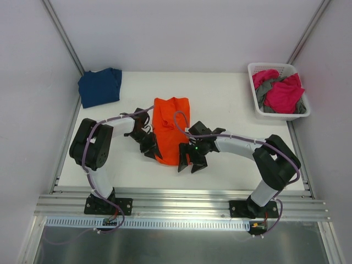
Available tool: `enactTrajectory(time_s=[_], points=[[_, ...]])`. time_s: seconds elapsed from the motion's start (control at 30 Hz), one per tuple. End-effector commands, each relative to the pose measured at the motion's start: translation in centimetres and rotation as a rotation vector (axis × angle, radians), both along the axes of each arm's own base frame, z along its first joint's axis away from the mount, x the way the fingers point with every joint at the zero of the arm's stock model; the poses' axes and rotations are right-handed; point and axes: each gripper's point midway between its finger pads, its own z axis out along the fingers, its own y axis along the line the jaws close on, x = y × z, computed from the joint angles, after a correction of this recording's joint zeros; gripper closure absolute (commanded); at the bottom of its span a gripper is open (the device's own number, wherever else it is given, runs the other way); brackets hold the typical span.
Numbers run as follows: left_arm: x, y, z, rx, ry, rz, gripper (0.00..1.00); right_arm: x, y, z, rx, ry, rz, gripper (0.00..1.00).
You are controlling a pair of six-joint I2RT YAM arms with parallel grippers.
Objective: Fold and stack the t-shirts
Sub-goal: Fold the tshirt
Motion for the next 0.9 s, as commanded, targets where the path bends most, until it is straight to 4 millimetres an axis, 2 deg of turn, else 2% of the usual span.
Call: enactTrajectory(time_s=[0.0,0.17,0.37,0.57,0.83,0.87], points=[[-1.8,0.1,1.0,-0.012,0.028,-0.001,0.79,0.9,-0.9,0.5,-0.018,-0.052,-0.023,0.25],[-2.0,0.2,1.3,-0.019,0.015,-0.004,0.8,1.7,-1.8,-0.4,-0.064,-0.07,-0.05,0.29],[-1.9,0.1,1.6,-0.025,0.005,-0.005,0.8,2.1,-1.1,-0.4,-0.045,-0.067,-0.042,0.29],[-1.9,0.1,1.4,-0.026,0.016,-0.006,0.81,2.3,-0.8,-1.4,-0.052,-0.057,-0.032,0.3],[-2.2,0.0,1.5,-0.035,0.021,-0.003,0.81,4.3,1.2,-1.9,-0.01,-0.084,-0.01,0.46],[-2.3,0.1,1.4,-0.033,0.02,-0.003,0.81,4.4,1.4,-1.9,-0.002,-0.084,-0.004,0.51]])
